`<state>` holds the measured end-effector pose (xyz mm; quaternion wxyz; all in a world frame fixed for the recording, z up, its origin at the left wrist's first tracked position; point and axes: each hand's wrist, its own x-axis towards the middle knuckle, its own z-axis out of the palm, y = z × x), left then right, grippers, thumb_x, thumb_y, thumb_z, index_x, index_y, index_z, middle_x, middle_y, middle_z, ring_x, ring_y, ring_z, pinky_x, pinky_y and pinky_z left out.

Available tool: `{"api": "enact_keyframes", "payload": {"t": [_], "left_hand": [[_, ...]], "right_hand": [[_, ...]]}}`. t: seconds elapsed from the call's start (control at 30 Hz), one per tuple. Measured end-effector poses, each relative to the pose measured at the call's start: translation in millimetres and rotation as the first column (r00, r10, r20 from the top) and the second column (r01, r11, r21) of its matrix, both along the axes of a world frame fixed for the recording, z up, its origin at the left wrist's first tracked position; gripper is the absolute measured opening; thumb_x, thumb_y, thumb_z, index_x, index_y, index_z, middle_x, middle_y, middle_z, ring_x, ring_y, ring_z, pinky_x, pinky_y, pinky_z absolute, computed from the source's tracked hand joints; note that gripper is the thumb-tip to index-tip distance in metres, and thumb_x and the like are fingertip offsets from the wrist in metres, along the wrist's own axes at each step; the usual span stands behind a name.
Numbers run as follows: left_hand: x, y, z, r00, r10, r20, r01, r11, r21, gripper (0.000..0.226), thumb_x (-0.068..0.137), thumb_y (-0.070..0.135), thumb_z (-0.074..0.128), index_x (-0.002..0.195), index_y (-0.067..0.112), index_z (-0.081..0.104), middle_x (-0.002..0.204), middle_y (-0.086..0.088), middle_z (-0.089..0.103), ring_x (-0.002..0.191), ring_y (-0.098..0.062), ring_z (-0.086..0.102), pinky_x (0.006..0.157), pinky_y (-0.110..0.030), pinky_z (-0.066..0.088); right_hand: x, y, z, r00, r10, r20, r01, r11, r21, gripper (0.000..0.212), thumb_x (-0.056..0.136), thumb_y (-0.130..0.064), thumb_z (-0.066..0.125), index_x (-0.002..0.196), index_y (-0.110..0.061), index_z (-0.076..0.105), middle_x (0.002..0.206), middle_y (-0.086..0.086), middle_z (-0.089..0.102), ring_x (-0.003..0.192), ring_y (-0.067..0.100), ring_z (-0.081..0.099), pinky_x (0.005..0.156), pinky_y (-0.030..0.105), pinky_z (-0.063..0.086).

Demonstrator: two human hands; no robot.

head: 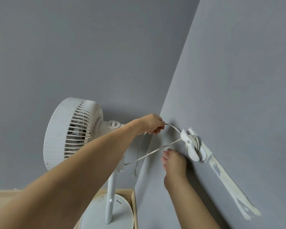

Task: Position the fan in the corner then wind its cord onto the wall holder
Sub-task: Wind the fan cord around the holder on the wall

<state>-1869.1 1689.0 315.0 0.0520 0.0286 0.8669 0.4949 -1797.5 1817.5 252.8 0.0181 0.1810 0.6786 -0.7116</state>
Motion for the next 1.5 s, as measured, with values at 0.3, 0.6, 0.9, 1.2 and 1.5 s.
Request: {"api": "enact_keyframes", "payload": {"t": [0.3,0.6,0.9,1.2,1.5], "left_hand": [[46,48,130,0.981,-0.085,-0.173,0.040,0.968,-0.248,0.023,0.085,0.013,0.059,0.063,0.010,0.059,0.055,-0.002,0.047,0.051,-0.019,0.040,0.051,-0.024,0.037],[106,97,177,0.966,-0.247,-0.082,0.186,0.875,-0.448,0.019,0.089,0.012,0.055,0.082,0.008,0.071,0.063,-0.001,0.061,0.055,-0.016,0.052,0.055,-0.022,0.044],[144,116,164,0.965,-0.261,-0.029,0.215,0.848,-0.484,0.027,0.093,0.016,0.050,0.107,0.006,0.072,0.076,0.008,0.071,0.075,-0.006,0.065,0.078,-0.026,0.051],[134,94,103,0.972,-0.187,-0.143,0.088,0.853,-0.514,0.027,0.094,0.025,0.056,0.108,0.006,0.069,0.113,-0.007,0.068,0.097,-0.017,0.060,0.085,-0.025,0.048],[128,97,61,0.939,-0.145,-0.312,0.016,0.924,-0.381,0.014,0.089,0.021,0.061,0.093,0.009,0.067,0.090,-0.005,0.071,0.088,-0.027,0.065,0.084,-0.039,0.051]], "right_hand": [[48,-8,59,0.925,0.321,-0.201,-0.299,0.945,0.132,0.026,0.080,0.003,0.040,0.071,-0.021,0.040,0.072,-0.005,0.033,0.060,0.019,0.028,0.069,0.028,0.049],[106,8,101,0.866,0.304,-0.397,-0.470,0.765,-0.440,0.027,0.092,-0.018,0.047,0.111,-0.015,0.066,0.101,0.002,0.069,0.101,0.021,0.065,0.099,0.035,0.046],[146,37,108,0.920,0.108,-0.377,-0.253,0.898,-0.360,0.022,0.097,-0.033,0.050,0.109,-0.015,0.050,0.081,0.001,0.059,0.069,0.015,0.062,0.078,0.032,0.052],[185,62,92,0.902,-0.264,-0.341,0.056,0.856,-0.514,0.042,0.099,-0.032,0.046,0.061,-0.020,0.031,0.057,-0.002,0.021,0.050,0.014,0.017,0.053,0.029,0.018],[189,71,34,0.942,-0.190,-0.276,0.119,0.959,-0.256,0.031,0.090,-0.025,0.044,0.061,-0.016,0.053,0.062,0.000,0.040,0.060,0.018,0.035,0.062,0.035,0.030]]}}
